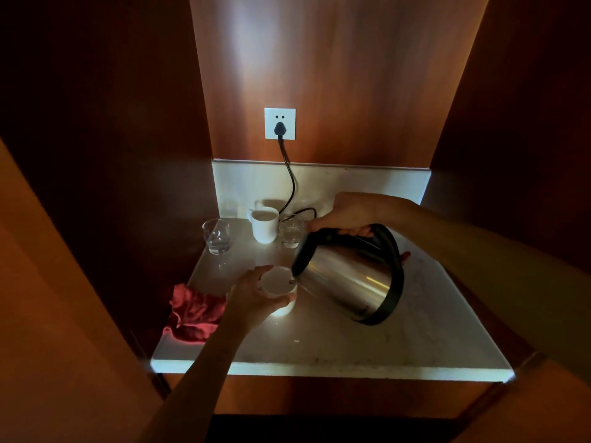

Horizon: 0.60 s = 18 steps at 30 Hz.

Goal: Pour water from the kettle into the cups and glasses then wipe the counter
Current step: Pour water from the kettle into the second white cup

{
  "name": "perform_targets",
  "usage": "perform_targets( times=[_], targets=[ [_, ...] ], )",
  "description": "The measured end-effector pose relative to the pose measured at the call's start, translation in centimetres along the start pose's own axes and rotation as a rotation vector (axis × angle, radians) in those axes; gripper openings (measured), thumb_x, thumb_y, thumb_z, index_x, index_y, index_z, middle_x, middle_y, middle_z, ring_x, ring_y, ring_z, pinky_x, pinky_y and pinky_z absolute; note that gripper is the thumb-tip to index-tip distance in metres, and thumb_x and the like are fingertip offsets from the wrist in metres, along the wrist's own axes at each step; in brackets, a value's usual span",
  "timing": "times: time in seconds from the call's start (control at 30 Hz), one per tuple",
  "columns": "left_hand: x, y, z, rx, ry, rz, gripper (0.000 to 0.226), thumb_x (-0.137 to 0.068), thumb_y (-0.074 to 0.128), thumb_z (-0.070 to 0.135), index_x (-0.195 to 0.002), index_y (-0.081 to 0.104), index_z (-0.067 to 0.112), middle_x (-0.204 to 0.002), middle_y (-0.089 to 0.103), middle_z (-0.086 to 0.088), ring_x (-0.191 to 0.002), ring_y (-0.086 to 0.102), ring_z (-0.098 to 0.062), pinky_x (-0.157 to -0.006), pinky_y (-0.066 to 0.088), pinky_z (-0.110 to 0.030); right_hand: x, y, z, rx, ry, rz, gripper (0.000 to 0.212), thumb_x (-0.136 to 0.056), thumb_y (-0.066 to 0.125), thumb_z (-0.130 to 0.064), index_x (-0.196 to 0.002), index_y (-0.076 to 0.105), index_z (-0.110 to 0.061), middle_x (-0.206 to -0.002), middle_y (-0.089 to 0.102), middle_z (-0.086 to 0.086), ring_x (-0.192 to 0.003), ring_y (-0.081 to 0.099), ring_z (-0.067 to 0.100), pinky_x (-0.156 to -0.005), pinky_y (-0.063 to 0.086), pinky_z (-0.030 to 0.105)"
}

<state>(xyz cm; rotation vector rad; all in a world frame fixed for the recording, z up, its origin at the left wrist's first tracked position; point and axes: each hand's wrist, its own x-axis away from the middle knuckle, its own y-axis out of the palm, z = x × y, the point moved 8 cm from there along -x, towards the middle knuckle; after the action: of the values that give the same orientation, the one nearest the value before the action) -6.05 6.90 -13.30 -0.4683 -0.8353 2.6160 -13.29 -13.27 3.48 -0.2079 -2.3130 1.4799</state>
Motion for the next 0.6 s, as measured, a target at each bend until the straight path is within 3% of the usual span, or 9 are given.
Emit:
perform_targets(
  times=[0.37, 0.6],
  targets=[
    [0.1, -0.2, 0.1, -0.002, -0.018, -0.028, 0.086, -0.045, 0.085, 0.067, -0.122, 0.059, 0.042, -0.108, 0.069, 0.013, -0.093, 0.069, -0.008, -0.09, 0.056, -0.036, -0.8, -0.1, -0.6, 0.008, 0.013, -0.062, 0.058, -0.084, 0.07, -0.062, -0.062, 0.055, -0.011, -0.044, 0.046, 0.003, -0.034, 0.036, 0.017, -0.044, 0.038, 0.023],
    [0.3, -0.3, 0.2, 0.006, -0.009, -0.018, 0.087, -0.042, 0.082, 0.07, -0.121, 0.059, 0.041, -0.11, 0.068, 0.014, -0.093, 0.069, -0.007, -0.088, 0.057, -0.037, -0.8, -0.1, -1.2, 0.041, 0.016, -0.09, 0.058, -0.082, 0.07, -0.065, -0.066, 0.056, -0.011, -0.051, 0.046, 0.006, -0.037, 0.036, 0.018, -0.043, 0.037, 0.021]
  ],
)
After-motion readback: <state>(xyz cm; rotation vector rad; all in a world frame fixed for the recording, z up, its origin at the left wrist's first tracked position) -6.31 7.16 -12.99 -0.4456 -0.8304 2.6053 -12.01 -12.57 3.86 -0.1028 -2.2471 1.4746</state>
